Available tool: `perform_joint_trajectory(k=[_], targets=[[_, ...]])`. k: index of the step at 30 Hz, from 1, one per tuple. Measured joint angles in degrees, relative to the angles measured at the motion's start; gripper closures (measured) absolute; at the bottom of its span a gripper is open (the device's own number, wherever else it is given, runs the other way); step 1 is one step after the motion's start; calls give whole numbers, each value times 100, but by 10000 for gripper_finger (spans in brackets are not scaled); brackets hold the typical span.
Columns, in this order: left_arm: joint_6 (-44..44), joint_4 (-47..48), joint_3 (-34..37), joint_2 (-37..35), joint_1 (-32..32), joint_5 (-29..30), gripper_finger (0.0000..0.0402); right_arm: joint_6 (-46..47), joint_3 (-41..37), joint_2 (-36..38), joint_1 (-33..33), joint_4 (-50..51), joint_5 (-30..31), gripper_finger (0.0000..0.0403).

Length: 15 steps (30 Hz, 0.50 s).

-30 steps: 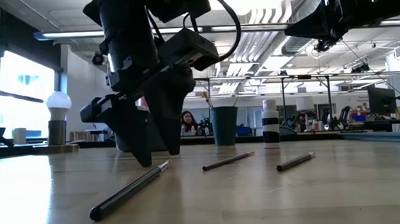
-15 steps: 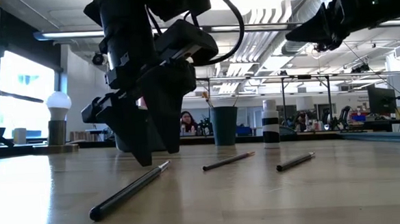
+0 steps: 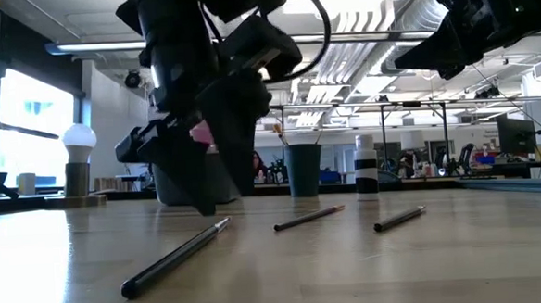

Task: Pick & Place Paint Supplies
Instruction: Put the silver paint brush into the green cup

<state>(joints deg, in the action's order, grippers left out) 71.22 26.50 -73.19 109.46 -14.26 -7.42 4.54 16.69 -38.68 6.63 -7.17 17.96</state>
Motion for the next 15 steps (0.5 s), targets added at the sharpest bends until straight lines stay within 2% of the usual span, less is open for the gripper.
perform_joint_trajectory(k=[5, 12, 15], targets=[[655, 204, -109, -185, -55, 346, 202, 0, 0, 0, 0, 106, -436, 401], [1165, 2165, -1594, -78, -424, 1190, 202, -4, 0, 0, 0, 433, -863, 401], [1414, 2214, -2041, -19, -607, 1721, 202, -15, 0, 0, 0, 479, -921, 401]])
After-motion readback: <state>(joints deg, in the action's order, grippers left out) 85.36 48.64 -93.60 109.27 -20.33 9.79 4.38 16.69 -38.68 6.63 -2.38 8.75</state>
